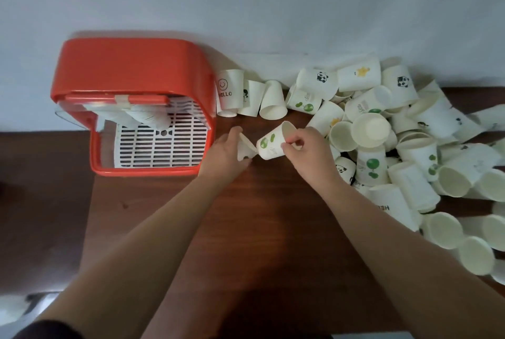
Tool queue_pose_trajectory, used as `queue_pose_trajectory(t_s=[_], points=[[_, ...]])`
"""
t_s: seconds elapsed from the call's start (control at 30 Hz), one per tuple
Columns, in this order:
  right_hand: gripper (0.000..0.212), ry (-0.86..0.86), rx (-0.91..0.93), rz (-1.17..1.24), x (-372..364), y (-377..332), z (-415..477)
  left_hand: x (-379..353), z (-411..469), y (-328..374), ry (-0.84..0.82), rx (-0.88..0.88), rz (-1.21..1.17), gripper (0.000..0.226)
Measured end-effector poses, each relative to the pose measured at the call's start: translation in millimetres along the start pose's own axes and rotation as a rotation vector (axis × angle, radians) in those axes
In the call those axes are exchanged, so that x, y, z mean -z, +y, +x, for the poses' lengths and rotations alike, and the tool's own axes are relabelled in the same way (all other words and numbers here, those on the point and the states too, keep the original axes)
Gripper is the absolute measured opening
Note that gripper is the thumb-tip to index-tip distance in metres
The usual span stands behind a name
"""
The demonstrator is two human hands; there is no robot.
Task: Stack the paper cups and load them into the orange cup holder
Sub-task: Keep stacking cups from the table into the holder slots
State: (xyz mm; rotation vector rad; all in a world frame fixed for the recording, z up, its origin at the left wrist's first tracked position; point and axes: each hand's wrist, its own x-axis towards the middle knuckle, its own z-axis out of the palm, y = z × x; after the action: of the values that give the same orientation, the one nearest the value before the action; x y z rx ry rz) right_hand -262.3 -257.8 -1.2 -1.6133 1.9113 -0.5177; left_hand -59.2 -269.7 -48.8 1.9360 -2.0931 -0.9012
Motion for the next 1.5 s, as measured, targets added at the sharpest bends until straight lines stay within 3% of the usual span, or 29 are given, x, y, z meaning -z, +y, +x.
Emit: queue_pose_trajectory(t_s=[0.1, 0.27, 0.37, 0.47, 0.63, 0.73, 0.87, 1.0, 1.2, 1.5], points=[[0.009, 0.059, -0.003, 0.1, 9.4, -8.2, -17.4, 24.8, -29.6, -6.3, 0.045, 0.081, -0.254, 0.074], [0.009, -0.114, -0.116, 0.282, 7.2, -42.6, -41.4, 70.0, -76.1, -52.0, 0.113, 0.137, -0.703, 0.072], [0.012, -0.167, -0.16, 0.349, -10.7, -65.2, -51.2, 93.6, -86.4, -89.2, 0.179, 0.175, -0.817, 0.07], [0.018, -0.178, -0.209, 0.402, -27.3, -87.9, -56.9, 107.7, -81.9, -113.3, 0.232, 0.159, -0.77, 0.062], [0.031, -0.133, -0.207, 0.446, -40.8, -111.6, -64.3, 108.6, -56.2, -127.2, 0.232, 0.078, -0.705, 0.075], [0.041, -0.078, -0.221, 0.453, -41.9, -116.0, -65.5, 101.0, -37.7, -132.3, 0.158, 0.059, -0.666, 0.077], [0.049, -0.04, -0.263, 0.43, -44.2, -115.0, -64.3, 86.3, -22.5, -140.2, 0.025, 0.054, -0.404, 0.079], [0.054, -0.038, -0.284, 0.431, -49.9, -116.2, -63.4, 82.9, -18.2, -143.4, -0.096, 0.021, -0.356, 0.08], [0.066, -0.003, -0.207, 0.432, -63.2, -130.9, -59.8, 89.8, -21.5, -151.2, -0.248, 0.011, -0.322, 0.115], [0.068, -0.03, 0.03, 0.209, -108.6, -158.8, -39.5, 103.8, -32.4, -165.0, -0.246, 0.059, -0.543, 0.052]])
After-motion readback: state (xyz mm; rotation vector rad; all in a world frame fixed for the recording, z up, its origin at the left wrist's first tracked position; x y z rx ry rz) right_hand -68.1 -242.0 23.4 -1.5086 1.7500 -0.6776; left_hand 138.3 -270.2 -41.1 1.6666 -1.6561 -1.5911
